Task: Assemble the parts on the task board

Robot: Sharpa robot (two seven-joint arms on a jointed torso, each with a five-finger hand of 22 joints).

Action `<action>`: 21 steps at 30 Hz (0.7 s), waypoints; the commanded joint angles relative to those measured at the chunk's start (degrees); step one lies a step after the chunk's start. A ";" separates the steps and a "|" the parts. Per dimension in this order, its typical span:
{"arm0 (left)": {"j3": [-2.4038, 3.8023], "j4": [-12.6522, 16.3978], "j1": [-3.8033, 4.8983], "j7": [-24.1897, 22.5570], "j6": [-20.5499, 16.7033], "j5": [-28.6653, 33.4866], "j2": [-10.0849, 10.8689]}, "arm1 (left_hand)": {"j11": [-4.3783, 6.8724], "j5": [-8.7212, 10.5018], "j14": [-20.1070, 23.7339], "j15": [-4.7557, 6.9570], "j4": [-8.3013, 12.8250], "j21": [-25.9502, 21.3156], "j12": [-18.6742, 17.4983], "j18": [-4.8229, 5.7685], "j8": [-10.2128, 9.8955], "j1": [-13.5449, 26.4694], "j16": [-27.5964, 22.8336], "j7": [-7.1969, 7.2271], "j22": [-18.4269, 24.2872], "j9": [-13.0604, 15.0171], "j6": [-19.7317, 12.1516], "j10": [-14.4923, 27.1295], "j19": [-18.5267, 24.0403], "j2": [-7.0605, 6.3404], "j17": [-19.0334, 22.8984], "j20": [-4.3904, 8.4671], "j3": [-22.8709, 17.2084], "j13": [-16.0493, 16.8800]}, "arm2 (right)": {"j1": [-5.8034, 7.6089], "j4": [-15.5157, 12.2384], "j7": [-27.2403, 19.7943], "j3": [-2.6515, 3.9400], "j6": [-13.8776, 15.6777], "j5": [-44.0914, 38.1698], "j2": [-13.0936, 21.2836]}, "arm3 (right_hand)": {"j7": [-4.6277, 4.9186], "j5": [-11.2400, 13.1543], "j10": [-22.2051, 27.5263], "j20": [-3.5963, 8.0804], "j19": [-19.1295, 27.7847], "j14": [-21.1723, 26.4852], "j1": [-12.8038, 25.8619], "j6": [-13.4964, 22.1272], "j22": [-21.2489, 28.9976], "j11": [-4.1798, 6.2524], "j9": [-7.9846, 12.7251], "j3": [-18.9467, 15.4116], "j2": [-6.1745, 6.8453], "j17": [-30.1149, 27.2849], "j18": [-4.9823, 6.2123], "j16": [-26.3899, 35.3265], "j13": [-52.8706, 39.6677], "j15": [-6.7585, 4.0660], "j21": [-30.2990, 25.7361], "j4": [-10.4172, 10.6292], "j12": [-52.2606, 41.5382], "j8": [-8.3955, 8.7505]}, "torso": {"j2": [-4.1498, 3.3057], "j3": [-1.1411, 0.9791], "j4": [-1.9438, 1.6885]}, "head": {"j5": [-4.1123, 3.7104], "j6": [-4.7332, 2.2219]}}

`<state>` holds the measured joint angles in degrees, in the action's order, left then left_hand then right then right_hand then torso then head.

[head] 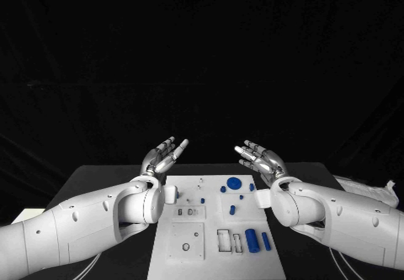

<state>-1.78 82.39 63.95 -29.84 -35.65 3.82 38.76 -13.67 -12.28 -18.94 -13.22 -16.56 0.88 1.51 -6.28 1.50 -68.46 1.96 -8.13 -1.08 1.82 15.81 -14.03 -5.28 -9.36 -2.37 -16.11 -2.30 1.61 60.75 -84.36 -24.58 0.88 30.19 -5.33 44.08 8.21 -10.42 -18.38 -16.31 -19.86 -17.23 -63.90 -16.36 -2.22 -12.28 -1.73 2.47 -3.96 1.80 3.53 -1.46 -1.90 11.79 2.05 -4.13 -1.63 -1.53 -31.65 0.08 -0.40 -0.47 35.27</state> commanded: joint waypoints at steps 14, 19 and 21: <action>0.05 3.02 0.33 -2.67 6.31 1.12 4.56 | 1.23 0.64 -34.12 3.13 2.07 14.66 5.93 -4.05 6.37 -7.89 9.46 -7.19 -6.74 2.75 33.17 -36.31 -34.69 6.97 -3.65 -0.31 -4.65 2.34 | 0.96 3.83 0.72 0.59 -6.87 -21.97 0.48 | 4.81 -0.83 -38.17 0.99 -29.18 -41.62 -11.73 -35.88 -2.76 2.00 -2.15 5.28 -0.86 1.87 7.16 -5.56 -1.64 -3.22 8.23 -10.05 -4.15 -3.85 | -1.12 0.12 0.01 | -0.47 0.23; 0.28 5.27 0.52 -2.25 8.10 1.07 6.77 | 2.87 0.97 -39.88 4.81 4.70 16.25 6.20 -4.38 6.57 -11.47 10.19 -5.59 -6.85 2.42 37.60 -41.66 -39.28 8.38 -3.88 0.98 -6.58 2.24 | 2.03 3.85 2.73 0.89 -6.39 -30.35 1.13 | 4.45 -3.99 -41.81 2.79 -33.11 -46.70 -10.69 -39.39 -2.81 2.92 -2.12 9.14 -0.43 1.93 7.19 -5.30 -1.60 -4.71 9.74 -12.22 -3.04 -3.41 | -2.58 0.14 -0.24 | -0.99 -0.02; 0.41 6.57 0.57 -2.00 9.12 1.05 7.76 | 3.35 2.26 -41.65 5.36 4.89 16.75 6.06 -4.40 6.36 -11.42 10.29 -5.20 -6.85 2.23 38.67 -43.21 -40.82 8.25 -4.11 1.51 -6.46 2.24 | 2.59 3.81 3.59 0.99 -6.17 -33.79 1.51 | 3.95 -3.62 -43.79 3.77 -35.17 -49.37 -10.08 -40.65 -3.05 3.42 -2.15 10.75 0.24 2.13 7.16 -5.51 -1.65 -5.67 10.77 -12.38 -2.79 -3.21 | -3.13 0.17 -0.50 | -1.34 0.08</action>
<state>-1.43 88.19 64.43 -31.07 -30.23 4.81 46.34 -10.44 -10.33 -60.16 -7.99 -11.86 17.31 7.66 -10.30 8.08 -79.53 12.00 -13.30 -7.89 4.10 54.19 -56.84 -45.71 -0.99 -6.45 -14.73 -8.80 3.89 63.13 -80.46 -22.23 1.83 23.32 -29.20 45.46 12.37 -12.88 -54.60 -14.63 -48.17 -57.37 -73.91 -49.95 -4.80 -10.37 -3.68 8.97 -4.66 3.58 9.73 -6.22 -3.39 8.43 10.19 -14.27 -4.82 -4.63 -33.72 0.23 -0.53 -1.45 35.30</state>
